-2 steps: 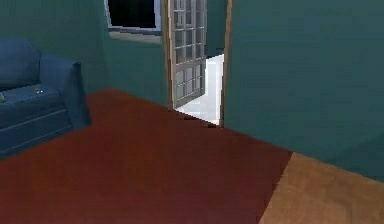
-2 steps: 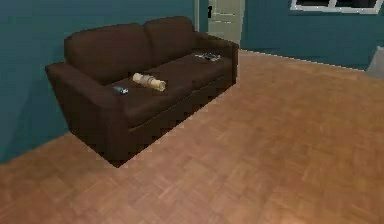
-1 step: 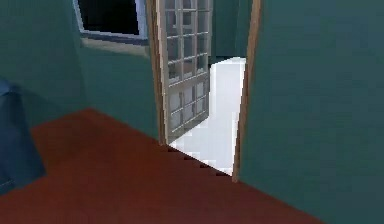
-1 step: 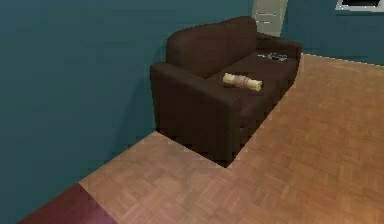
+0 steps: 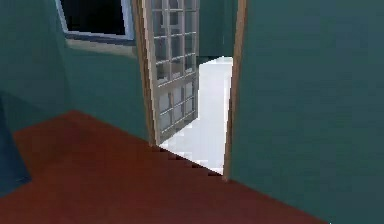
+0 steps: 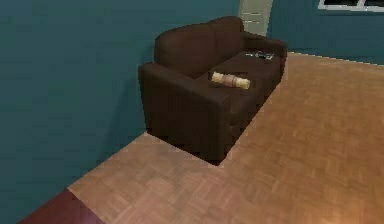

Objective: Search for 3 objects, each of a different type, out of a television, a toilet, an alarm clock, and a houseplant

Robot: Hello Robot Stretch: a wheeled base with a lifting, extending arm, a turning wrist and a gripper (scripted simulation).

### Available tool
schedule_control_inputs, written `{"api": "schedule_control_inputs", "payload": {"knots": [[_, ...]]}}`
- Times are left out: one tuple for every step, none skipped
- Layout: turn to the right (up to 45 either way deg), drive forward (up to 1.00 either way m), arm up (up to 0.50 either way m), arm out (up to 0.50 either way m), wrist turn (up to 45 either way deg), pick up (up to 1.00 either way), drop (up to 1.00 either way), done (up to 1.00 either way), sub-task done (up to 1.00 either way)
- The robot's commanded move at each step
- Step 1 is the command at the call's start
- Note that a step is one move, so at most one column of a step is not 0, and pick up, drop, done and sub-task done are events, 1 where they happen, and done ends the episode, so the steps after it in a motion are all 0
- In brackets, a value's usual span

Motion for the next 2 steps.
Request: {"api": "schedule_control_inputs", "payload": {"knots": [[0.0,1.0,0.0,0.0,0.0,0.0,0.0,0.0,0.0],[0.0,0.3,0.0,0.0,0.0,0.0,0.0,0.0,0.0]]}}
